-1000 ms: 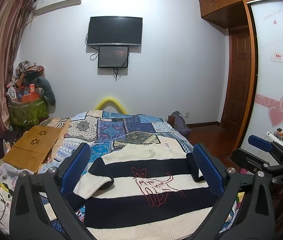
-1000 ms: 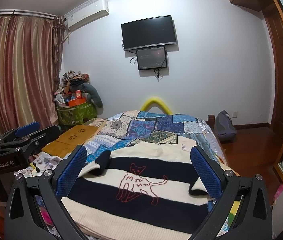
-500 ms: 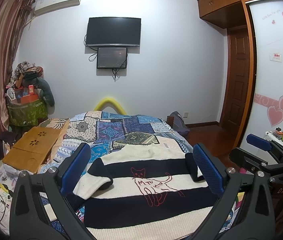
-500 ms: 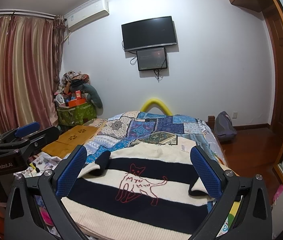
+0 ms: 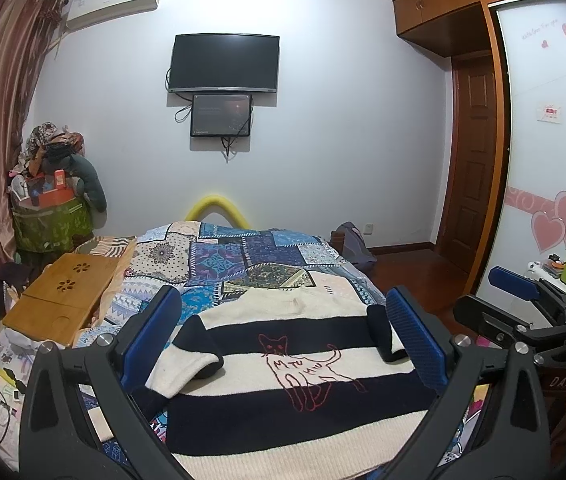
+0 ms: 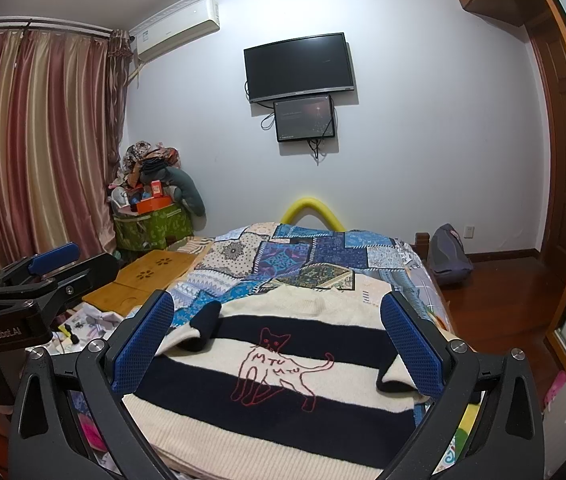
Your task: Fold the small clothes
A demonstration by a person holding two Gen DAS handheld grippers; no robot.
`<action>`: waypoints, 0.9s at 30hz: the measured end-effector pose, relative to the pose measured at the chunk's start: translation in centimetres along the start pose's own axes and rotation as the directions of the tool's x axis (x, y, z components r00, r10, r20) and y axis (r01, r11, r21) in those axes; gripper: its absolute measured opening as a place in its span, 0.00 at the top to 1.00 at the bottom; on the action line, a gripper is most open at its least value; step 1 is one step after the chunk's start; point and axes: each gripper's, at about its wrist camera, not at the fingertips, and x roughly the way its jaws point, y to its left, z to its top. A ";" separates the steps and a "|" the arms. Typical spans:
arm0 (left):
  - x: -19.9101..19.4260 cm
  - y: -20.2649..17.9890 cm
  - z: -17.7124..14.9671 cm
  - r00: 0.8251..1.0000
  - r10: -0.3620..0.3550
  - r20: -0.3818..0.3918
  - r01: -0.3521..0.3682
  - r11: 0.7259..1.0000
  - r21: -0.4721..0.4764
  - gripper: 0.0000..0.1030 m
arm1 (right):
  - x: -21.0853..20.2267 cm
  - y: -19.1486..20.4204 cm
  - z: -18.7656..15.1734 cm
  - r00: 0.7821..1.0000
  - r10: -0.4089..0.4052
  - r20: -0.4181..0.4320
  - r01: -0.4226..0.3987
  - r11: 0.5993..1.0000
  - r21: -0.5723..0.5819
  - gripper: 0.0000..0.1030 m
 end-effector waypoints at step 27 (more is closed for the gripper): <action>1.1 0.8 -0.1 1.000 -0.001 -0.020 0.001 1.000 -0.021 0.00 | 0.7 0.2 -0.2 1.000 -0.001 -0.017 0.001 1.000 -0.007 0.00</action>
